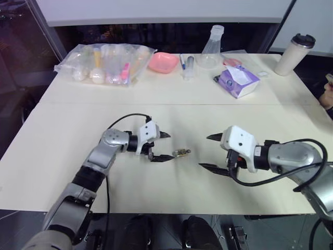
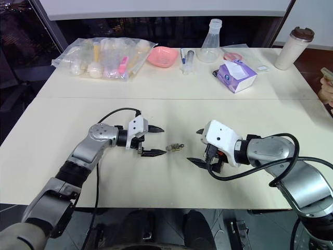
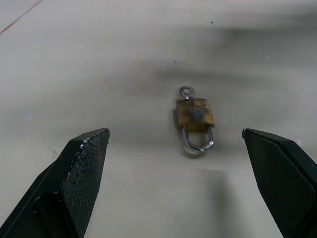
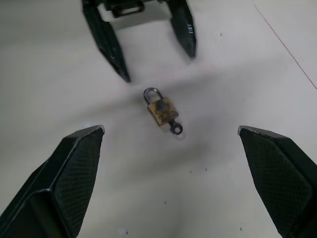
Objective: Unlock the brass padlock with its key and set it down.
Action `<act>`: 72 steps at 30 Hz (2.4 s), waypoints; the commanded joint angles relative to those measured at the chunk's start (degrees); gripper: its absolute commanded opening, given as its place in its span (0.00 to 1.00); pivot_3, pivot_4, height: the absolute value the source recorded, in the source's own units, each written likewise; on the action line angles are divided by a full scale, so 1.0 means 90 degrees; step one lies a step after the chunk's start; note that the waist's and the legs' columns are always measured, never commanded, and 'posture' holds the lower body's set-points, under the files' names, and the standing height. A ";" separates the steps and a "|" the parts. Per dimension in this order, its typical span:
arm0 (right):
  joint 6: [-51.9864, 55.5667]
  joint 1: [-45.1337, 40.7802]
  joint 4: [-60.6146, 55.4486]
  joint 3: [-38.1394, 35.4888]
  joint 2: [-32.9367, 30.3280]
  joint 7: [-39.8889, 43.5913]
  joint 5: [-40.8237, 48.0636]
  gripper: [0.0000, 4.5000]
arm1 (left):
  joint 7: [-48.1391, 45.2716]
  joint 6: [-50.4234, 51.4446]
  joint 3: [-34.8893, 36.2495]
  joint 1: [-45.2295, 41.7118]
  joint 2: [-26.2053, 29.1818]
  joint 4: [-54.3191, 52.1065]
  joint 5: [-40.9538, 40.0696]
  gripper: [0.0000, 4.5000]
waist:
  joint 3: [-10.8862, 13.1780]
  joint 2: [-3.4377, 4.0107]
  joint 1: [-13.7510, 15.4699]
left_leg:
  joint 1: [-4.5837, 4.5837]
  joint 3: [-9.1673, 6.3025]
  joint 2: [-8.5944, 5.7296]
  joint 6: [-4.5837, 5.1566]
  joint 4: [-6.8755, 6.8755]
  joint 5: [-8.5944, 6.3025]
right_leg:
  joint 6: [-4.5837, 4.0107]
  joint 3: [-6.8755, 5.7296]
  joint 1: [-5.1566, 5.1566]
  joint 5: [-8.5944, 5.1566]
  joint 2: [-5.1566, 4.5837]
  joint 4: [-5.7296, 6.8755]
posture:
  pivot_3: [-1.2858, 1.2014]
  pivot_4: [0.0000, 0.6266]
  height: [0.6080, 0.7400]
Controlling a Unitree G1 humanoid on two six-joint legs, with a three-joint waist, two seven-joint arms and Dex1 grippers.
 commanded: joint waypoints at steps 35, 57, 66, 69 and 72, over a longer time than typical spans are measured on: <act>-0.0005 0.0057 -0.0558 -0.0179 -0.0264 -0.0616 -0.0265 1.00 | 0.0450 -0.0621 -0.0122 -0.0130 -0.0141 0.0435 0.0842 0.17 | -0.0003 -0.0002 -0.0086 | 0.0019 -0.0006 0.0006 0.0000 0.0003 0.0000 | -0.0001 -0.0001 0.0020 0.0001 0.0006 0.0003 | 0.52 0.24 0.81; -0.6920 -0.2402 0.3413 0.2510 0.1440 -0.1529 -0.4990 1.00 | -0.2208 0.0013 0.0845 -0.2067 0.0736 0.0992 -0.0579 0.17 | 0.0011 -0.0018 -0.0122 | -0.0007 0.0013 -0.0005 -0.0033 0.0005 0.0020 | 0.0005 -0.0004 -0.0015 -0.0003 0.0013 0.0008 | 0.52 0.24 0.81; -0.7334 -0.2624 0.3984 0.2446 0.1887 -0.1473 -0.5318 0.71 | -0.2194 0.0035 0.0877 -0.2115 0.0592 0.1014 -0.0621 0.17 | 0.0011 -0.0018 -0.0117 | -0.0007 0.0012 -0.0003 -0.0034 0.0006 0.0021 | 0.0004 -0.0004 -0.0017 -0.0003 0.0012 0.0013 | 0.52 0.24 0.81; -0.7422 -0.2729 0.4129 0.2434 0.1956 -0.1484 -0.5437 0.38 | -0.2221 -0.0036 0.0860 -0.2065 0.0569 0.1046 -0.0594 0.17 | 0.0011 -0.0018 -0.0121 | -0.0007 0.0013 -0.0003 -0.0036 0.0006 0.0021 | 0.0004 -0.0004 -0.0017 -0.0003 0.0012 0.0015 | 0.52 0.24 0.81; -0.7461 -0.2755 0.4176 0.2403 0.1987 -0.1441 -0.5449 0.04 | -0.2233 -0.0088 0.0854 -0.2034 0.0562 0.1072 -0.0571 0.17 | 0.0011 -0.0018 -0.0121 | -0.0007 0.0012 -0.0002 -0.0037 0.0006 0.0022 | 0.0004 -0.0004 -0.0018 -0.0003 0.0011 0.0016 | 0.52 0.24 0.81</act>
